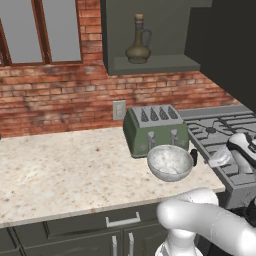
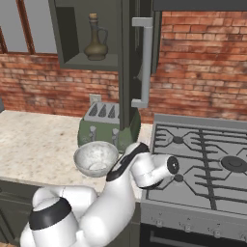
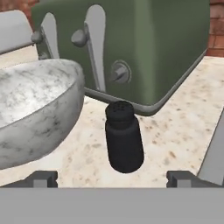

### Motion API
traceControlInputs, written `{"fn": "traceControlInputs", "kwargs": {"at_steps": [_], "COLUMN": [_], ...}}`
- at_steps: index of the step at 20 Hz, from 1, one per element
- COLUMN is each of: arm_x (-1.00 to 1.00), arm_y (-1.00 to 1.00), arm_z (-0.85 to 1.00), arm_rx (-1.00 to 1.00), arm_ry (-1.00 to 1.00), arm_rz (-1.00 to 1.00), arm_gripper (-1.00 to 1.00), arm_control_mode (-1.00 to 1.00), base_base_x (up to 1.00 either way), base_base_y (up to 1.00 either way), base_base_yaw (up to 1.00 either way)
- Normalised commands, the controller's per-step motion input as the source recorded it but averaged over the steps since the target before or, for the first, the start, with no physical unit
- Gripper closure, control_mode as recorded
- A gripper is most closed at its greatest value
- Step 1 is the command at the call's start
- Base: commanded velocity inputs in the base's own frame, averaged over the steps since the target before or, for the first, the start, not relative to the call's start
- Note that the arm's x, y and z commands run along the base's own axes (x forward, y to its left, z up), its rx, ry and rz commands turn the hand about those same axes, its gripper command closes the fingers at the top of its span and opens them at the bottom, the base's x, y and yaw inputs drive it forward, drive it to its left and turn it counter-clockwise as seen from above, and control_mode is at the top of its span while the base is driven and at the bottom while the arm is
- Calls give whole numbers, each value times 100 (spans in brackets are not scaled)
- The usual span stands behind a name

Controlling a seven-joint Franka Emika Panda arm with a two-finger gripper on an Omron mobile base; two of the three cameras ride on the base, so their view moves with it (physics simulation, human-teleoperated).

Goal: Retrieve the bottle and the shaker from the cabinet and place them next to the mixing bowl on the counter. Then add garlic from the fridge to the mixing bowl.

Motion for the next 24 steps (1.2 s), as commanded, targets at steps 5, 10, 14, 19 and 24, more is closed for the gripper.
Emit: {"fn": "traceControlInputs", "kwargs": {"at_steps": [5,10,14,19,24], "arm_x": [-54,-74,-40,0,1], "arm_y": [30,36,46,42,35], "arm_z": [27,24,57,99,99], "arm_rx": [0,0,-3,-11,-8], "arm_ry": [10,8,1,3,4], "arm_rz": [-41,-41,-34,-15,-1], "arm_gripper": [-100,-100,-100,-100,-100], "arm_control_mode": [-100,-100,-100,-100,-100], "base_base_x": [0,0,0,0,0], "base_base_y": [0,0,0,0,0], "base_base_yaw": [0,0,0,0,0]}}
